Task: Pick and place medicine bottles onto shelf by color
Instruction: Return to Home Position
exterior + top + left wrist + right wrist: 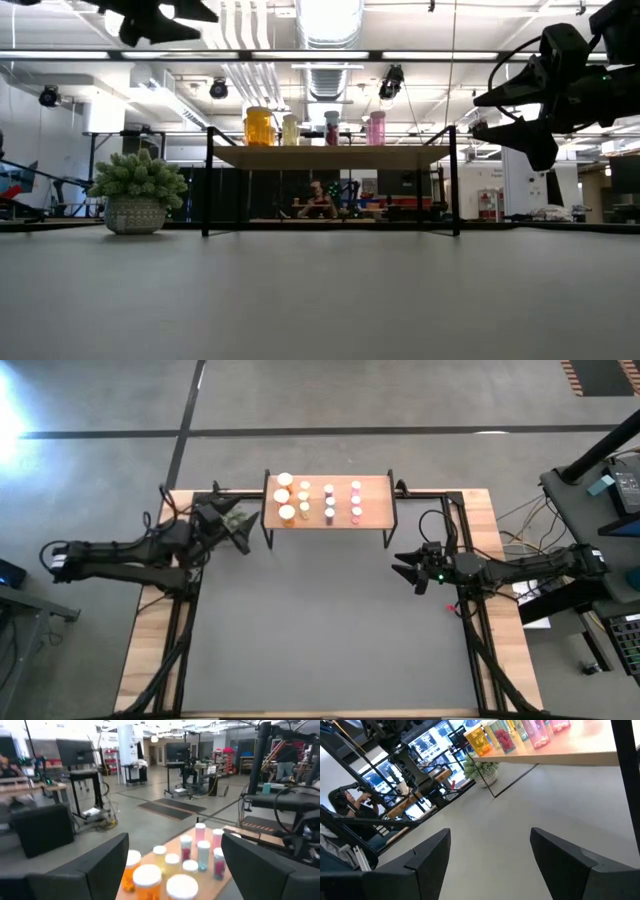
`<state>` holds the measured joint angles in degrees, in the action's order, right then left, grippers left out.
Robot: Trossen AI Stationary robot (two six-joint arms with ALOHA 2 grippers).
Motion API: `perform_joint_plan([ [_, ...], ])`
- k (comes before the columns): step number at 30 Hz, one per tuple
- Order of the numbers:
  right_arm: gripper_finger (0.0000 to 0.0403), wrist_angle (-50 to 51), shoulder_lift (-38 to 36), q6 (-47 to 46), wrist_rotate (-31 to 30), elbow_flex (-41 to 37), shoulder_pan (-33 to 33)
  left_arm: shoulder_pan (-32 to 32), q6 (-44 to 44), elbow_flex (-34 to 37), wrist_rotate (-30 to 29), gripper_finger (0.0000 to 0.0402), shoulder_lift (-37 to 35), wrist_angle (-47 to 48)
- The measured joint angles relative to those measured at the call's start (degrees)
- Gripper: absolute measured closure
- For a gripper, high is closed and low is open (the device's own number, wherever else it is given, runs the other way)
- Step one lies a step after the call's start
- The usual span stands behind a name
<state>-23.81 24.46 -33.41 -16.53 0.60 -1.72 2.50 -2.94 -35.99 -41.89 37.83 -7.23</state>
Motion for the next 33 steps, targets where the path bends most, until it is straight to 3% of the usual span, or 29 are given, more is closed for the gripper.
perform_joint_plan([
  [9,0.0138,0.0,-0.01,0.0,0.0,0.0,0.01,0.0,7.68,8.71,1.24,0.0099,-9.14,1.02],
  [18,0.0138,0.0,0.01,0.0,0.0,0.0,-0.01,-0.04,10.14,19.55,2.87,0.0099,-15.11,-7.7],
  [26,0.0138,0.0,0.01,0.0,0.0,0.0,-0.01,0.0,10.15,28.29,5.28,0.0099,-16.83,-20.06],
  [33,0.0138,0.0,0.01,0.0,0.0,0.0,0.01,0.0,11.62,31.79,6.08,0.0099,-17.06,-22.51],
])
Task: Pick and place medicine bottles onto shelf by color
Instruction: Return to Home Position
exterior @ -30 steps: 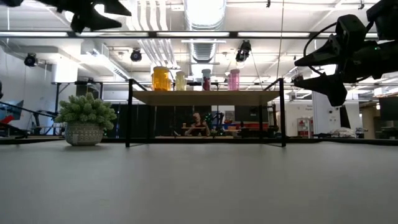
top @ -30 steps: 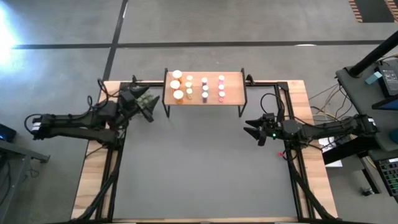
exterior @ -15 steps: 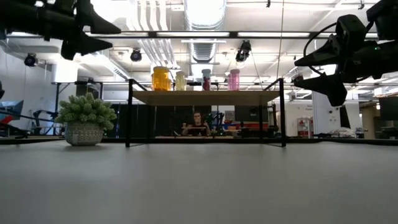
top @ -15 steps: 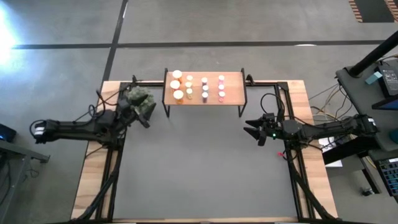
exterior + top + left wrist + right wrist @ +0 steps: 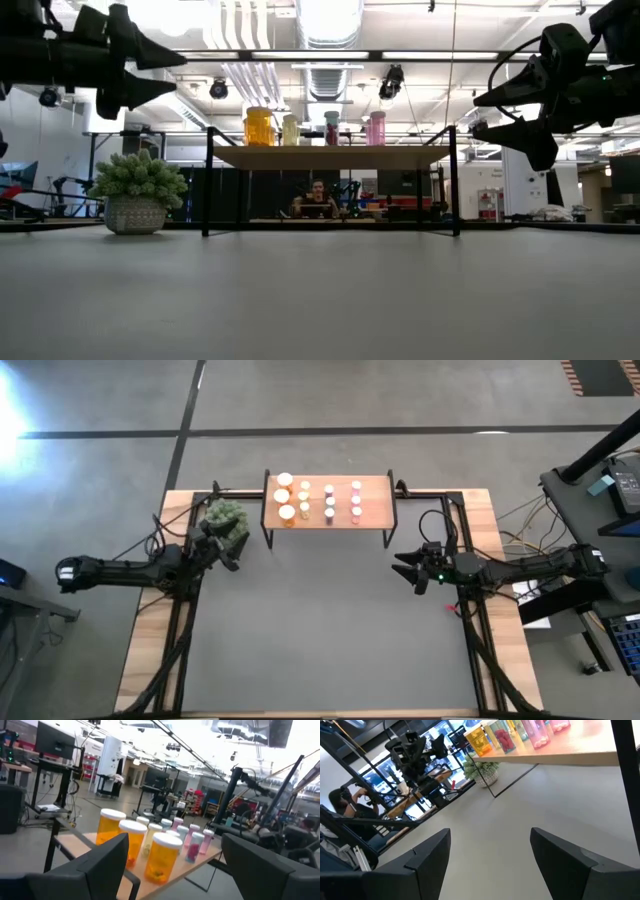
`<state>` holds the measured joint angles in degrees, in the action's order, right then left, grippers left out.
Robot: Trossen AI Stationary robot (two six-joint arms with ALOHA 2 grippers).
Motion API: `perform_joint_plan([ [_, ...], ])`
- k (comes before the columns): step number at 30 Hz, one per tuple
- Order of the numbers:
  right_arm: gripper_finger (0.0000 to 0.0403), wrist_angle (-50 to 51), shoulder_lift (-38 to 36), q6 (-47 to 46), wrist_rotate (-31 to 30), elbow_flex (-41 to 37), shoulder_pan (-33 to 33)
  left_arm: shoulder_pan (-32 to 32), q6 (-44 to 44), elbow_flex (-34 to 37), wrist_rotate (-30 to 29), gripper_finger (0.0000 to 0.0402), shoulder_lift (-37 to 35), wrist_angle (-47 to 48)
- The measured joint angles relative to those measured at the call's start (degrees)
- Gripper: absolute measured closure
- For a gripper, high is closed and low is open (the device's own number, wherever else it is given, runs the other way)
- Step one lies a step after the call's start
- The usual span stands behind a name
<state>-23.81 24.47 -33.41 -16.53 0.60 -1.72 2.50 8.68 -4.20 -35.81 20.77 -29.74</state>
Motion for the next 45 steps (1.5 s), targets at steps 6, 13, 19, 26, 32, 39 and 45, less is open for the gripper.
perform_joint_plan([
  [6,0.0138,0.0,-0.02,0.0,0.0,-0.02,-0.02,0.0,0.08,1.66,0.2,0.0099,0.05,0.11],
  [13,0.0138,0.0,-0.02,0.0,0.0,0.0,-0.02,0.0,0.03,2.82,0.17,0.0099,0.69,0.24],
  [19,0.0138,0.0,-0.02,0.0,0.0,-0.02,-0.02,0.0,0.0,3.69,0.15,0.0099,2.23,0.27],
  [26,0.0138,0.0,0.0,0.0,0.0,-0.01,0.0,0.0,-0.02,3.74,0.11,0.0099,3.76,0.22],
  [32,0.0138,0.0,0.0,0.0,0.0,-0.01,-0.02,0.0,-0.04,3.77,-0.07,0.0099,4.71,0.22],
  [39,0.0138,0.0,-0.02,0.0,0.0,-0.02,0.0,0.0,-0.04,3.84,-0.04,0.0099,5.84,0.22],
  [45,0.0138,0.0,-0.01,0.0,0.0,-0.02,-0.02,0.0,-0.06,3.86,-0.04,0.0099,7.07,0.22],
])
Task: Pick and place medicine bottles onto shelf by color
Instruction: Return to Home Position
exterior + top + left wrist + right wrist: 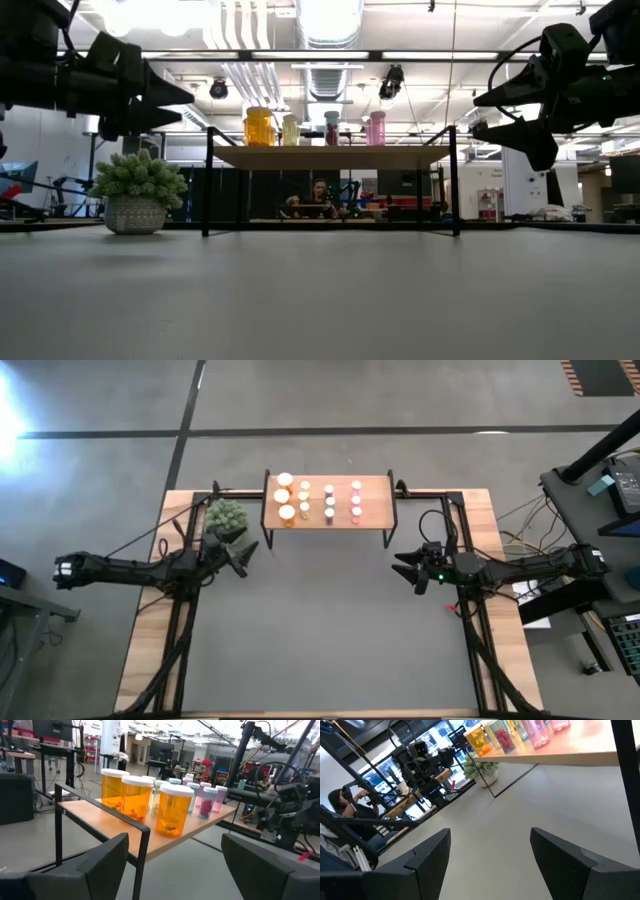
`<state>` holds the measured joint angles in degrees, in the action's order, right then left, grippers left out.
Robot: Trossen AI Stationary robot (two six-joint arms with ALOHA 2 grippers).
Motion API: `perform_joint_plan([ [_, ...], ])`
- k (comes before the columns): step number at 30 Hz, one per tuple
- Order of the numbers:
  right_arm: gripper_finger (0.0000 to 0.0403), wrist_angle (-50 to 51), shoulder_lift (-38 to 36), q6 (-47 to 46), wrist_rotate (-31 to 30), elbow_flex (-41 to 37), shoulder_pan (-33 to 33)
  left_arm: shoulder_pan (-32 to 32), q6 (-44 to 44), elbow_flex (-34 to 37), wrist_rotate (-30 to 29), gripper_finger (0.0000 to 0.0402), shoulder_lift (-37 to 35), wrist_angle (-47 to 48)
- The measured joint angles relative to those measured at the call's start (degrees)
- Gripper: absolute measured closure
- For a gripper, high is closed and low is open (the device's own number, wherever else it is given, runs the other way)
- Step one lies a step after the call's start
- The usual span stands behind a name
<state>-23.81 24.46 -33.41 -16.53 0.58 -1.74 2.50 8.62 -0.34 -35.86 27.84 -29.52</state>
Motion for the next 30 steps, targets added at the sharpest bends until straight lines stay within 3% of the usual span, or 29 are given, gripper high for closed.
perform_joint_plan([
  [22,0.0138,0.0,-0.02,0.0,0.0,0.01,0.02,0.0,0.0,0.11,0.08,0.0099,7.86,-0.02],
  [30,0.0138,0.8,-5.44,0.0,0.0,0.01,0.01,0.0,-0.04,0.03,0.24,0.0099,12.57,0.09],
])
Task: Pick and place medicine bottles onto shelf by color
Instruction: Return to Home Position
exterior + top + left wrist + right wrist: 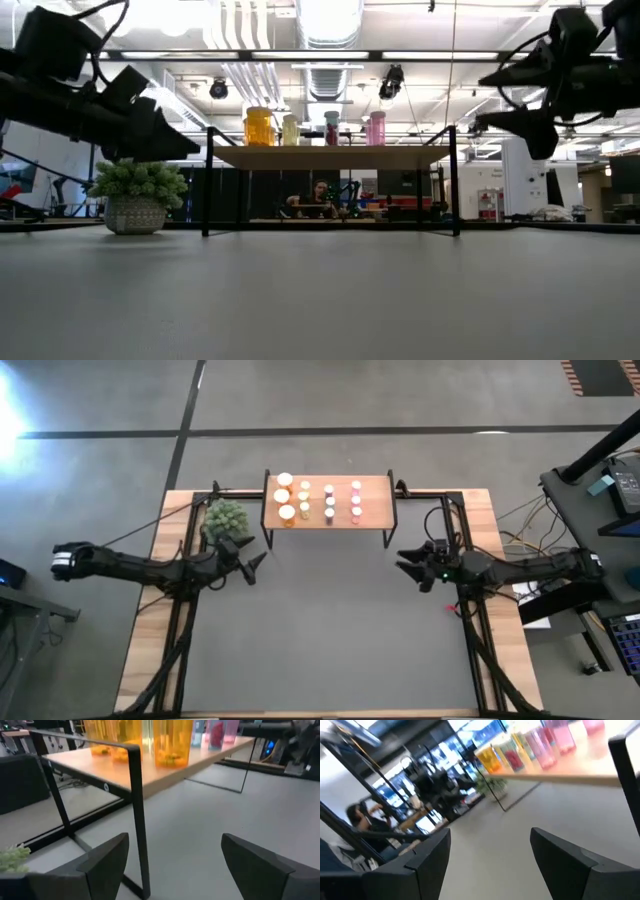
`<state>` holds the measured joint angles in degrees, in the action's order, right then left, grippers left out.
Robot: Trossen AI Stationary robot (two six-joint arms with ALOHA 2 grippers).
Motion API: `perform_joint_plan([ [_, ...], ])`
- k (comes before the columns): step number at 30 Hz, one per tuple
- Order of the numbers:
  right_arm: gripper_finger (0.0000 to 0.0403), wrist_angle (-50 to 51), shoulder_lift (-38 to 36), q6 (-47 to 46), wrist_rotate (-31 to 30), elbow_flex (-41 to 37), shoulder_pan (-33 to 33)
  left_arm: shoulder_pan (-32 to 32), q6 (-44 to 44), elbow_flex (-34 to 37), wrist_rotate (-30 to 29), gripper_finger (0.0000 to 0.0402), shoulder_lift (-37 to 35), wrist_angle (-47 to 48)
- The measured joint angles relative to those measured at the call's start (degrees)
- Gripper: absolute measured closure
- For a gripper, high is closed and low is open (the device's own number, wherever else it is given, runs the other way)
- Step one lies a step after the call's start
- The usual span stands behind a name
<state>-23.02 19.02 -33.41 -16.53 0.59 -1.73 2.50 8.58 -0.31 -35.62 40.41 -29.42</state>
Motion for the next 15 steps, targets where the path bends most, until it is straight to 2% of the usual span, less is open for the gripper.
perform_joint_plan([
  [8,0.0138,0.36,-8.86,0.0,-0.04,-0.01,0.01,0.0,0.0,-0.27,-0.02,0.0099,5.72,-0.06],
  [15,0.0138,0.38,-11.25,0.0,-0.04,-0.01,-0.01,0.0,0.02,-0.27,-0.04,0.0099,10.61,-0.07],
])
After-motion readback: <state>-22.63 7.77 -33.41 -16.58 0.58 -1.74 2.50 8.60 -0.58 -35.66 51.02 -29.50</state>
